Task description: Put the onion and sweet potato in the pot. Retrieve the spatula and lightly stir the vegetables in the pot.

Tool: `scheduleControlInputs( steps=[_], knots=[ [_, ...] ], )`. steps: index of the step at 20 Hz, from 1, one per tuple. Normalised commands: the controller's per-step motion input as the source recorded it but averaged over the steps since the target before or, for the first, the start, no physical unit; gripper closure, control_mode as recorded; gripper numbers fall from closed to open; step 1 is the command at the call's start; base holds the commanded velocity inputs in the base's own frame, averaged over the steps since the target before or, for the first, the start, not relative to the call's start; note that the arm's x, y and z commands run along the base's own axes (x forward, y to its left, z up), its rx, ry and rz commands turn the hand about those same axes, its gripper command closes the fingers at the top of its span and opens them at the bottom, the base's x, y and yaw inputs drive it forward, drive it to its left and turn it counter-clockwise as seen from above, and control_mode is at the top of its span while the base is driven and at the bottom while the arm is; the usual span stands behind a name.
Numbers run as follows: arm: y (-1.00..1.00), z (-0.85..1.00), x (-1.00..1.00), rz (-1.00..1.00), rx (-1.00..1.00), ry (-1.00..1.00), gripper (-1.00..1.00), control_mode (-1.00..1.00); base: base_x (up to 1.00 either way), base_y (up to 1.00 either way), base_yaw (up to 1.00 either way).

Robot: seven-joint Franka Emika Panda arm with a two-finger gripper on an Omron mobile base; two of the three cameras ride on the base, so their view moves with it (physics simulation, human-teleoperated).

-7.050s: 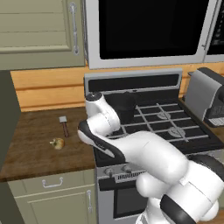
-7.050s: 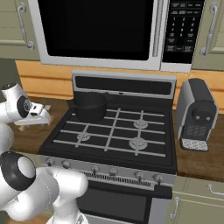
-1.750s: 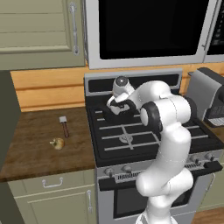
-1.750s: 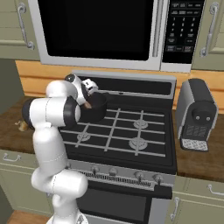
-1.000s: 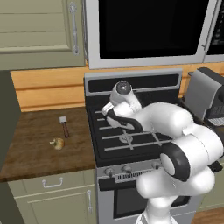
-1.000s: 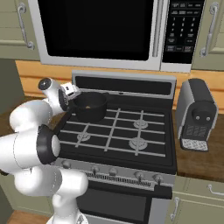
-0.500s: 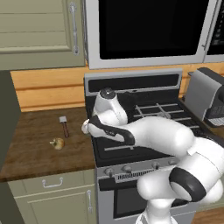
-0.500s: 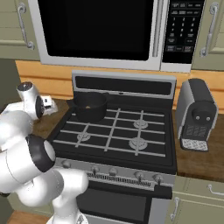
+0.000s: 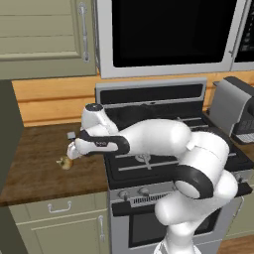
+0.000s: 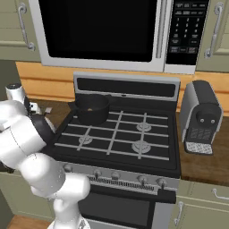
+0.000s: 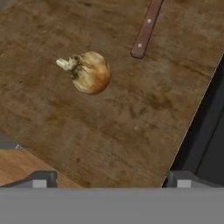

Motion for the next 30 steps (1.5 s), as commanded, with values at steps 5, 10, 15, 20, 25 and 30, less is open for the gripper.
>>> scheduleControlInputs(
  steps=[5,10,15,20,25,30],
  knots=[
    [0.64,-0.41,0.11,0.0,-0.02,0.14,-1.0,-1.0,0.0,0.0,0.0],
    [0.48,-0.35,0.23,0.0,-0.07,0.01,-1.0,-1.0,0.0,0.0,0.0],
    [0.29,-0.44,0.44,0.0,-0.07,0.0,-1.0,-1.0,0.0,0.0,0.0],
    [0.17,-0.31,0.38,0.0,-0.05,0.0,-1.0,-1.0,0.0,0.0,0.0],
    [0.01,-0.25,0.34,0.0,-0.02,0.0,-1.0,-1.0,0.0,0.0,0.0],
    [0.0,-0.3,0.33,0.0,-0.01,0.0,-1.0,-1.0,0.0,0.0,0.0]
  ],
)
